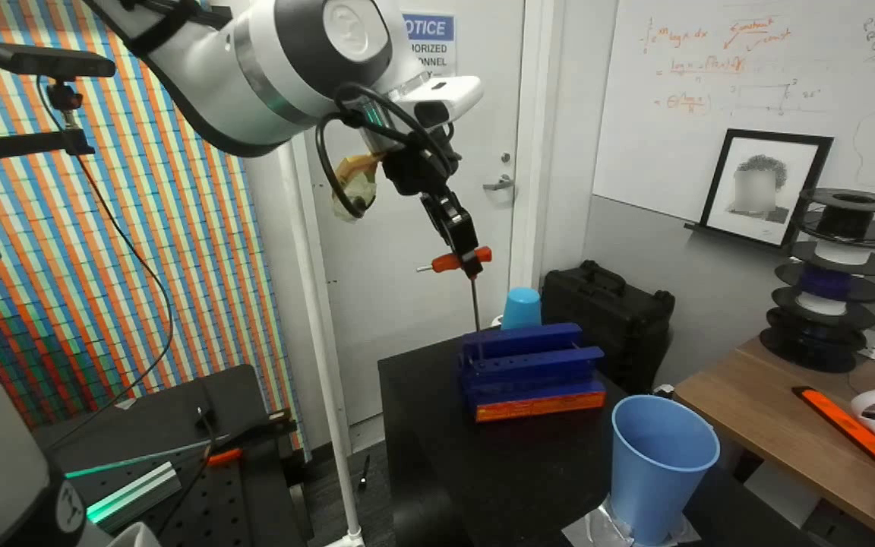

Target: Put the orange object into the blue cup

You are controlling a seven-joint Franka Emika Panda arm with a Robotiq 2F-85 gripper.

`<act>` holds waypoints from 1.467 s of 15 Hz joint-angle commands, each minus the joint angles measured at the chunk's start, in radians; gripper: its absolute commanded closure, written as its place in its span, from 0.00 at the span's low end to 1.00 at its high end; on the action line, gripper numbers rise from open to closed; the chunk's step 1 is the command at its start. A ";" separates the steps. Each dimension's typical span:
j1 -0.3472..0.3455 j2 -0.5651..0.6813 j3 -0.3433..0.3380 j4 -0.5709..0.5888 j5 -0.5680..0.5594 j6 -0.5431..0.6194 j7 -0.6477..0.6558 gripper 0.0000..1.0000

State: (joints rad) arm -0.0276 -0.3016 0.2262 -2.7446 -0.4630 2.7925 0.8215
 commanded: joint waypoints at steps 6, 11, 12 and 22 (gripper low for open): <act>-0.085 -0.306 -0.109 0.061 0.230 -0.225 -0.340 0.90; -0.321 -0.150 -0.096 0.166 0.128 -0.153 -0.327 0.90; -0.352 -0.110 -0.089 0.183 0.097 -0.135 -0.313 0.90; -0.255 0.281 -0.139 0.331 0.038 -0.075 -0.200 0.90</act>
State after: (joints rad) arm -0.3529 -0.1156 0.1266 -2.4800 -0.4158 2.7163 0.5896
